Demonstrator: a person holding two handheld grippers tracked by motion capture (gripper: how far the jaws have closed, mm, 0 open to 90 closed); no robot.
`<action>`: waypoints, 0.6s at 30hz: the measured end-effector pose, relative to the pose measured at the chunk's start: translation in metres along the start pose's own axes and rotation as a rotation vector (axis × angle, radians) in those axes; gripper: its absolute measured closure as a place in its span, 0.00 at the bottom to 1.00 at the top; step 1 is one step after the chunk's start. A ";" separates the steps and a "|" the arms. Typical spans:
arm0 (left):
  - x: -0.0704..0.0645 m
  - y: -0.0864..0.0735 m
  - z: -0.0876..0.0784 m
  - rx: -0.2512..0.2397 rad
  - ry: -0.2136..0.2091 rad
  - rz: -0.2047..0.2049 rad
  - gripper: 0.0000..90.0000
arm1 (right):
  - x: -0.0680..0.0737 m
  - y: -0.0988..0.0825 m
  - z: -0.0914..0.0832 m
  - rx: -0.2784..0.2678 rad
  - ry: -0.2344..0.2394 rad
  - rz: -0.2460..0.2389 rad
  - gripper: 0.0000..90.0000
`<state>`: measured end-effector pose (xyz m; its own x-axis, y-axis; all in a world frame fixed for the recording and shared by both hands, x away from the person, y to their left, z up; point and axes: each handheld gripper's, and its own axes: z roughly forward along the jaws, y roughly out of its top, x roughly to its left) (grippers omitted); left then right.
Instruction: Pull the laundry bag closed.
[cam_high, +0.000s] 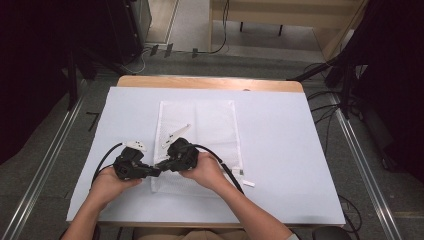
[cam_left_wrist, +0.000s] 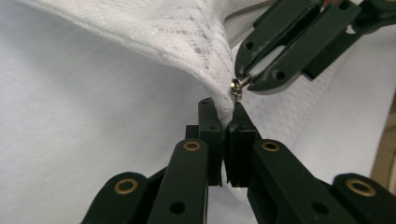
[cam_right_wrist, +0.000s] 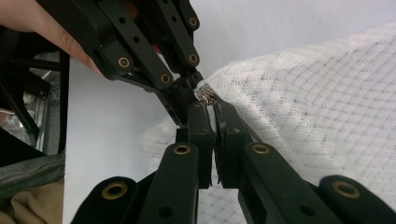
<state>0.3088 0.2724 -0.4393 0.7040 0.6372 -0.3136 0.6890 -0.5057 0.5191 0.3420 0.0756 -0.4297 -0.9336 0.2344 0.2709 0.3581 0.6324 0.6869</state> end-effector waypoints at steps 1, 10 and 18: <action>0.000 0.000 0.001 -0.001 0.001 -0.002 0.97 | 0.000 0.000 0.000 0.005 0.007 0.005 0.99; 0.001 0.000 -0.001 0.001 -0.001 -0.010 0.98 | -0.001 0.000 0.002 0.002 0.023 0.007 0.99; 0.000 0.001 -0.006 -0.008 -0.010 -0.015 0.99 | -0.006 -0.004 0.001 -0.011 -0.005 0.032 0.99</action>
<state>0.3088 0.2750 -0.4342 0.6955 0.6388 -0.3288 0.6979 -0.4918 0.5207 0.3461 0.0720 -0.4347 -0.9218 0.2578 0.2894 0.3876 0.6163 0.6855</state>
